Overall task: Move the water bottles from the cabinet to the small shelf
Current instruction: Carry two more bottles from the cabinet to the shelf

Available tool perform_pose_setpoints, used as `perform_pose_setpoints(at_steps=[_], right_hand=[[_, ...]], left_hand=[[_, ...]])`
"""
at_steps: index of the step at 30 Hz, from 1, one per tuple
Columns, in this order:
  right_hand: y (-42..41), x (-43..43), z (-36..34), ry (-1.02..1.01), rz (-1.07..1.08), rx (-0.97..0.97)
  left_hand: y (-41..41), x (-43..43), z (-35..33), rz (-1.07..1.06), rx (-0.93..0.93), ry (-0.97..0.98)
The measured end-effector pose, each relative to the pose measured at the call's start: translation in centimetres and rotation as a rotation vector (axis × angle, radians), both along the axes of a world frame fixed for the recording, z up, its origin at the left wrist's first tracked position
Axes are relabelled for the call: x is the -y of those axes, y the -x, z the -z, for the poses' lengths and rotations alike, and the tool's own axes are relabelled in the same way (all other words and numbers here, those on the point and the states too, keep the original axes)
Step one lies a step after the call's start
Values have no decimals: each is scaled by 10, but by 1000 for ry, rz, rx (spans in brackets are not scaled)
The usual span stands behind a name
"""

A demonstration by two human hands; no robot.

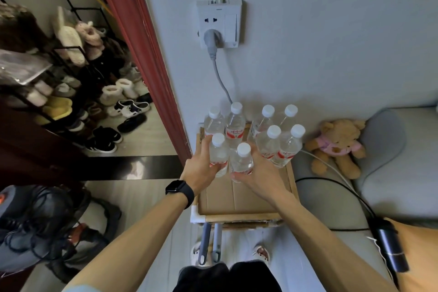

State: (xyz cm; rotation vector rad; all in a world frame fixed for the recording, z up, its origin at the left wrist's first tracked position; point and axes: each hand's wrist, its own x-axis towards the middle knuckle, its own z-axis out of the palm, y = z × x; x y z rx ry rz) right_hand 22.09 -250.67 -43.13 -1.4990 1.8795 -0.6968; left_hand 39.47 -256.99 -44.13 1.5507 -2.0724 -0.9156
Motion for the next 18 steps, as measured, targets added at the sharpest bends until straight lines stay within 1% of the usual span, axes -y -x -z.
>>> perform_pose_setpoints(at_steps=[3, 7, 11, 18], right_hand=[[-4, 4, 6, -2, 53, -39], [-9, 11, 9, 30, 120, 3], [-16, 19, 7, 63, 130, 7], [-14, 24, 5, 48, 105, -15]], left_hand=[[0, 3, 2, 24, 5, 20], [-3, 7, 4, 49, 29, 46], [0, 9, 8, 32, 35, 58], [-3, 10, 13, 12, 40, 62]])
